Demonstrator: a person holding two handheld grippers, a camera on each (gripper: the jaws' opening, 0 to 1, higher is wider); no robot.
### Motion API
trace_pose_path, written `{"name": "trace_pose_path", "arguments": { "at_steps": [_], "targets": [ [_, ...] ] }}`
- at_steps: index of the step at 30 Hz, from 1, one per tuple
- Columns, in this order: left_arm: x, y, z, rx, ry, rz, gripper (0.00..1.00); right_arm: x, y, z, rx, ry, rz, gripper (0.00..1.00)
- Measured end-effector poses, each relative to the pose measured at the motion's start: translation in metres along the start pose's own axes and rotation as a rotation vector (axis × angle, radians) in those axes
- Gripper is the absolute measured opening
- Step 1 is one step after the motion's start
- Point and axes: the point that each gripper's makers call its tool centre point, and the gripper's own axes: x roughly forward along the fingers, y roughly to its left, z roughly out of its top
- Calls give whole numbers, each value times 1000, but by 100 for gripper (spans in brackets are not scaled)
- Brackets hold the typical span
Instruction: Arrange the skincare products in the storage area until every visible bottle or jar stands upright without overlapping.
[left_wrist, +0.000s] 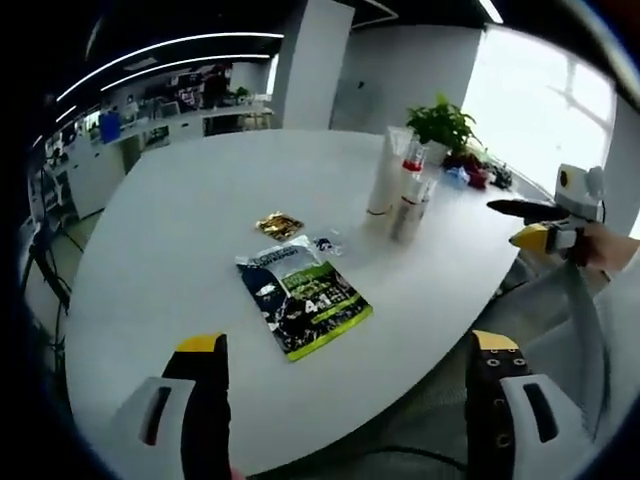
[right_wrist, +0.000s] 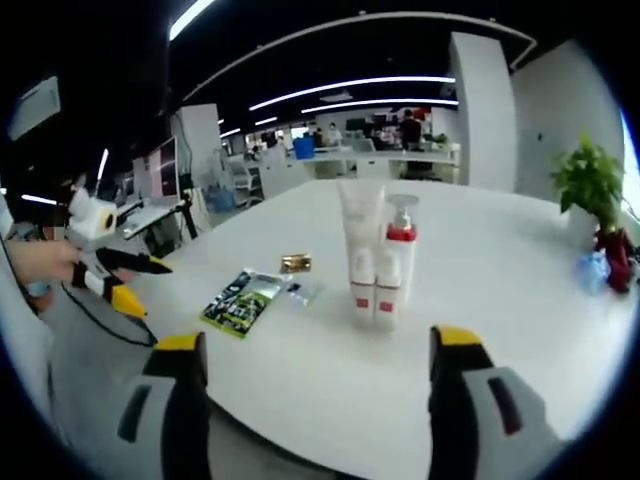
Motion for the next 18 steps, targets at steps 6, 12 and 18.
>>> {"name": "trace_pose_path", "arguments": {
  "at_steps": [6,12,18],
  "targets": [
    [0,2,-2,1,12,7,97,1,1,0,-14,-3,1,92],
    [5,1,-3,10,34,6,97,1,-2,-1,-6,-5,-4,91],
    [22,3,-2,1,75,39,97,2,-5,-1,-6,0,-4,90]
  ]
}}
